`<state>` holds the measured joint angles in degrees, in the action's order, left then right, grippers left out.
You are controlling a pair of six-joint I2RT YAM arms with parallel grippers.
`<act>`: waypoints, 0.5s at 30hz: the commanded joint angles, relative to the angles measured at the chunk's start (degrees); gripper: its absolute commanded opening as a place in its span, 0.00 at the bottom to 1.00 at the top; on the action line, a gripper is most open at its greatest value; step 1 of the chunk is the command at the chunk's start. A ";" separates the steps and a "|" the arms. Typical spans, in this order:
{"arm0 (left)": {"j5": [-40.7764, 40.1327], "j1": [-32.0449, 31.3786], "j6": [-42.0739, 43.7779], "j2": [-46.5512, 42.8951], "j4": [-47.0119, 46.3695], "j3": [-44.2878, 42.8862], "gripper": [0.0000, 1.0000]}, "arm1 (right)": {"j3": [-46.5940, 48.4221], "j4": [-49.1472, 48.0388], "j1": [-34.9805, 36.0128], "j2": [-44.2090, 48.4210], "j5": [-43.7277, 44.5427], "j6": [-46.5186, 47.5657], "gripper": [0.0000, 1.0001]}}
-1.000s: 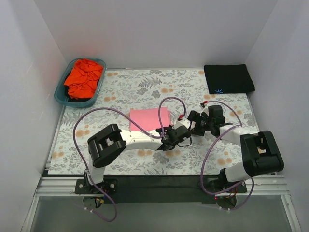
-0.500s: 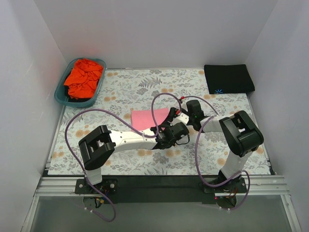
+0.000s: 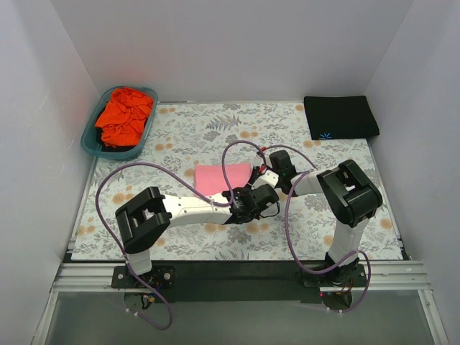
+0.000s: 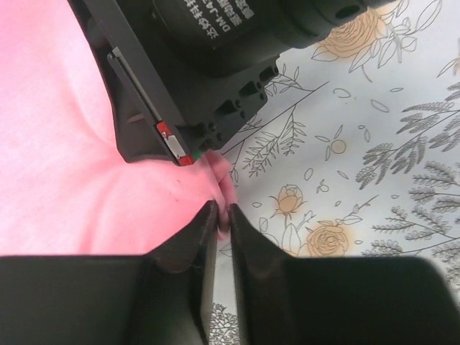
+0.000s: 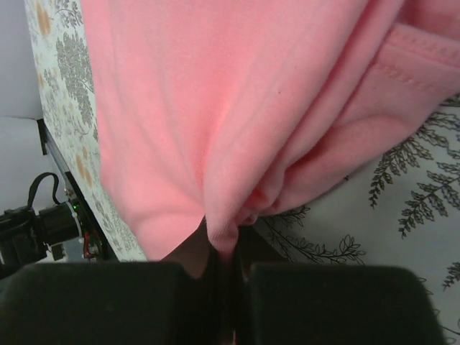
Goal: Fold and stack the t-shirts
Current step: Neatly place the folded tshirt to the corner
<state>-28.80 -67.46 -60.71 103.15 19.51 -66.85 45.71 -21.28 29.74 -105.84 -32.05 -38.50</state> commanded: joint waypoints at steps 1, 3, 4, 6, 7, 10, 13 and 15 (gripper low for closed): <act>-0.03 -0.21 -2.57 -5.67 -1.49 -0.12 0.14 | 1.74 3.51 -0.46 0.55 1.64 6.14 0.01; -1.26 0.05 -4.15 -7.17 -1.23 -0.12 0.18 | 4.20 7.71 -0.99 0.55 1.73 12.09 0.01; -1.61 0.14 -4.59 -8.92 -0.62 -0.21 0.23 | 5.17 9.83 -1.69 0.46 2.17 13.87 0.01; -0.57 1.79 -5.47 -10.86 0.35 -0.47 0.35 | 8.93 15.96 -2.66 0.20 4.09 20.18 0.01; 0.49 2.68 -5.73 -11.83 0.36 -0.30 0.40 | 10.69 18.18 -3.45 0.02 5.15 22.22 0.01; 3.65 7.42 -5.74 -15.87 0.97 1.37 0.54 | 17.55 26.97 -4.95 -1.73 10.07 31.27 0.01; 5.59 14.62 -5.91 -20.09 2.72 3.56 0.69 | 24.84 34.51 -6.53 -4.10 17.53 37.68 0.01; 6.12 21.45 -6.44 -23.07 3.78 5.66 0.76 | 28.71 37.26 -7.67 -5.42 22.00 40.41 0.01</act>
<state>-24.08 -53.78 -65.98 84.49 20.08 -64.18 69.08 7.22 23.77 -109.60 -19.57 -8.21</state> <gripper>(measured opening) 0.735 0.077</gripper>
